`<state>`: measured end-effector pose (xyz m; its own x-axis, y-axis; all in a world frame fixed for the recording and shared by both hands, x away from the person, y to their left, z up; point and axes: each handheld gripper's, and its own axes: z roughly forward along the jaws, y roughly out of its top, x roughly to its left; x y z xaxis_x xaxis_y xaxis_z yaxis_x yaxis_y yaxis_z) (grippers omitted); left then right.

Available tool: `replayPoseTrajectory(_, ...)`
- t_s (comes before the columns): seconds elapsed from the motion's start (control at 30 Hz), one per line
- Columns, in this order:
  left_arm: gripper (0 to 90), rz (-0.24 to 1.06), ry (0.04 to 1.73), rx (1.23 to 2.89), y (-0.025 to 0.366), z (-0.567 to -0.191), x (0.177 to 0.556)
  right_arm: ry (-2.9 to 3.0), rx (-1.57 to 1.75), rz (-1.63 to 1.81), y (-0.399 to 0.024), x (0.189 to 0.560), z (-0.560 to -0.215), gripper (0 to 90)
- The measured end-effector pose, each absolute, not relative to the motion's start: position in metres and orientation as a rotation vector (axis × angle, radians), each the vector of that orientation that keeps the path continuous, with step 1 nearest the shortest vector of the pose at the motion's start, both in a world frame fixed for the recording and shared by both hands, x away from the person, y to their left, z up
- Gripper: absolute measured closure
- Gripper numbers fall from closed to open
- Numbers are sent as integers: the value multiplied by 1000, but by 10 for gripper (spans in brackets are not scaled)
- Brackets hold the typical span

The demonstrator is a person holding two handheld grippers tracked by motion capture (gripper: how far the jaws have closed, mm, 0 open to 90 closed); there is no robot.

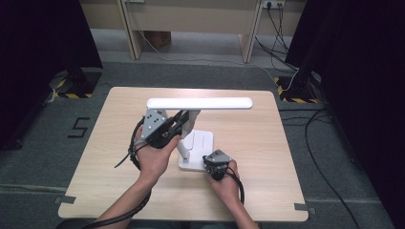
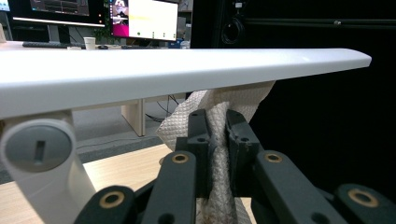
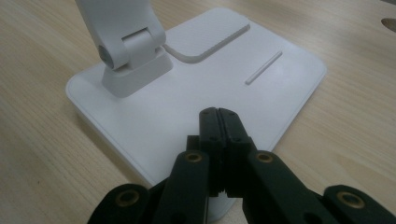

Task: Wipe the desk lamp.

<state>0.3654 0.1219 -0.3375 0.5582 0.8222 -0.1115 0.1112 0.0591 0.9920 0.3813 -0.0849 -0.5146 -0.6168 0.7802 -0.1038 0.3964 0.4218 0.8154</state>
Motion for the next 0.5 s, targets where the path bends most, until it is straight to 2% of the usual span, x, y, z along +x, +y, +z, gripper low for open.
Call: replayPoseTrajectory(0.5, 818, 655, 871, 1421, 127, -339, 365, 2206, 995, 1079, -85, 381, -515, 898)
